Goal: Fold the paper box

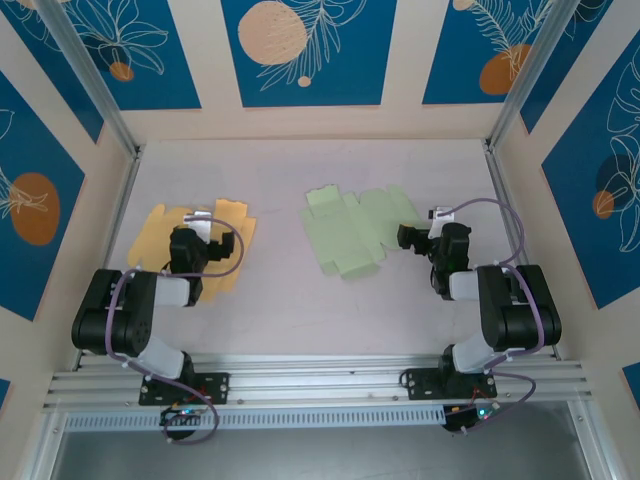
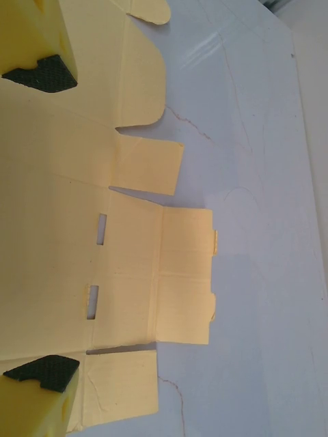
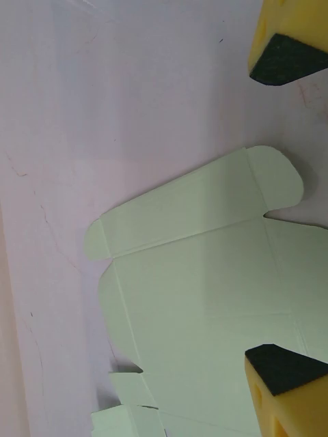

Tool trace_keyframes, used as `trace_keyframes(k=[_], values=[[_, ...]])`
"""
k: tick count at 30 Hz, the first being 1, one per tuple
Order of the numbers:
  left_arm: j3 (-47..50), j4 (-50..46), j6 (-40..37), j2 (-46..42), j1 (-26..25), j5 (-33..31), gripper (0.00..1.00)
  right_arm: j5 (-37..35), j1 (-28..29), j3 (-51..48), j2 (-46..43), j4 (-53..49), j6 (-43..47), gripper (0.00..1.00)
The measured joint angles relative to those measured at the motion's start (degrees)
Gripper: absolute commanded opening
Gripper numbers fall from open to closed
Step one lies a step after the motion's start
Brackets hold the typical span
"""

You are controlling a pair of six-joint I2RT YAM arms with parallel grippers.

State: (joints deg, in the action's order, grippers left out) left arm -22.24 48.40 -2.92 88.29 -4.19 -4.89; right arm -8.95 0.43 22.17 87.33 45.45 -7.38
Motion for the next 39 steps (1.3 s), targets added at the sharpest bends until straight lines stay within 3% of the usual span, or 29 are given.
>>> trace_keyframes(k=[39], values=[[0.02, -2.16, 0.72, -2.27, 0.0, -0.81, 1.0, 0.0, 0.0, 0.0, 0.0, 0.0, 0.0, 0.99]])
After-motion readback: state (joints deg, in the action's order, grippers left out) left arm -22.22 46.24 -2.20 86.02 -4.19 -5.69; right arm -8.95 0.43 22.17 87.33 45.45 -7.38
